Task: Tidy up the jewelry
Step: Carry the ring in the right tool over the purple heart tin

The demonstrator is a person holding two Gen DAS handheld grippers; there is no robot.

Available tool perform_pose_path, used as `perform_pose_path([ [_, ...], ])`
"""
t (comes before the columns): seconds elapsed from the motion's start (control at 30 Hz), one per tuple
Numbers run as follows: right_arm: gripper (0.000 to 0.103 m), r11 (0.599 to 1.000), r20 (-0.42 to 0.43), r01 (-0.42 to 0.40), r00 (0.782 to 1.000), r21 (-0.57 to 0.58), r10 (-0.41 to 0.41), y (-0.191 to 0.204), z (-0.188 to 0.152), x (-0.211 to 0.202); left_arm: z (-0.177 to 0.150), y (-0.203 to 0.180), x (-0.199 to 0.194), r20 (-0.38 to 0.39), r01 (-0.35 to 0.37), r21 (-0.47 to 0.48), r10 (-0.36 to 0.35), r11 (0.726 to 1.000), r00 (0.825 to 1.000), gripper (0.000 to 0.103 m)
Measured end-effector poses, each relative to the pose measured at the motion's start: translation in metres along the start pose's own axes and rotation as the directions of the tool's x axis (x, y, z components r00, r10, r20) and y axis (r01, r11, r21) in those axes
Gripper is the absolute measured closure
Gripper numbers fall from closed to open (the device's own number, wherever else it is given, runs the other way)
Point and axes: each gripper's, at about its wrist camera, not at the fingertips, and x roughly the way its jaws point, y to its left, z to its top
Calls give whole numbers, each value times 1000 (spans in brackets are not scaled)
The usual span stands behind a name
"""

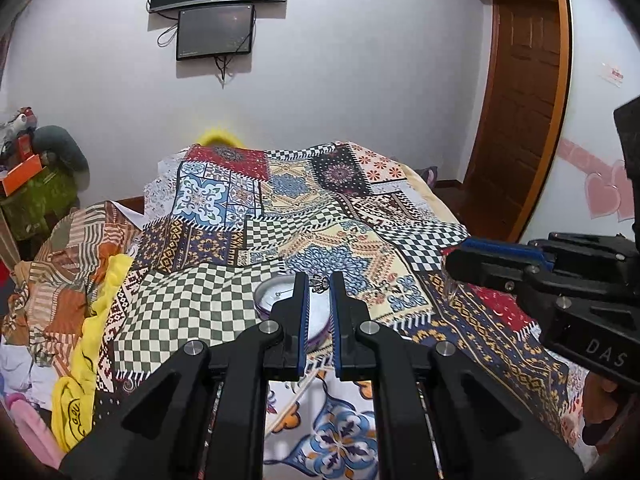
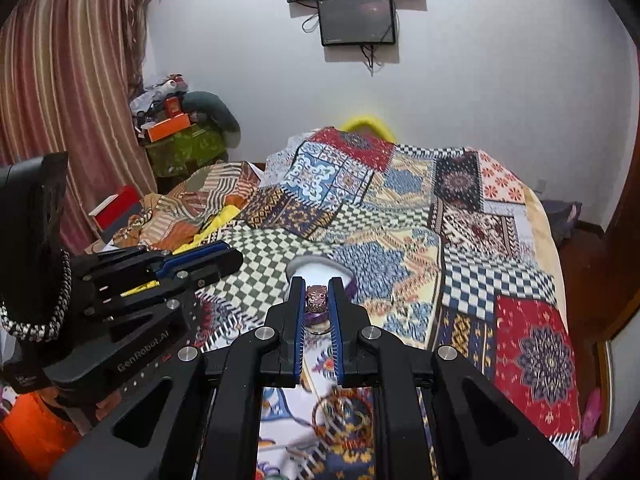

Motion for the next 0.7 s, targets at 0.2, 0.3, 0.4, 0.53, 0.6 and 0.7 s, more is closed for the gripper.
perform_pose_path([
  [0.2, 93, 1000, 14, 1, 1000, -17, -1, 1, 15, 13, 5, 13, 18, -12, -14, -7, 14, 1000, 1000, 95],
  [0.3, 93, 1000, 6, -1, 1000, -19, 1, -2, 23, 24, 5, 17, 29, -19, -31, -5, 31, 1000, 999, 95],
  [0.4, 93, 1000, -11, 3, 1000, -25, -3, -5, 29, 37, 4, 21, 42, -36, -40, -2, 40, 999, 999, 95],
  [0.53, 93, 999, -51, 8, 999, -32, -10, -10, 33, 58, 3, 25, 56, -58, -48, 4, 48, 999, 997, 95],
  [0.6, 93, 999, -75, 6, 997, -35, -9, -12, 35, 69, 2, 26, 65, -72, -49, 5, 49, 999, 996, 95],
  [0.7, 93, 1000, -123, -8, 992, -29, 5, -15, 35, 87, -1, 27, 77, -95, -43, 3, 43, 999, 995, 95],
])
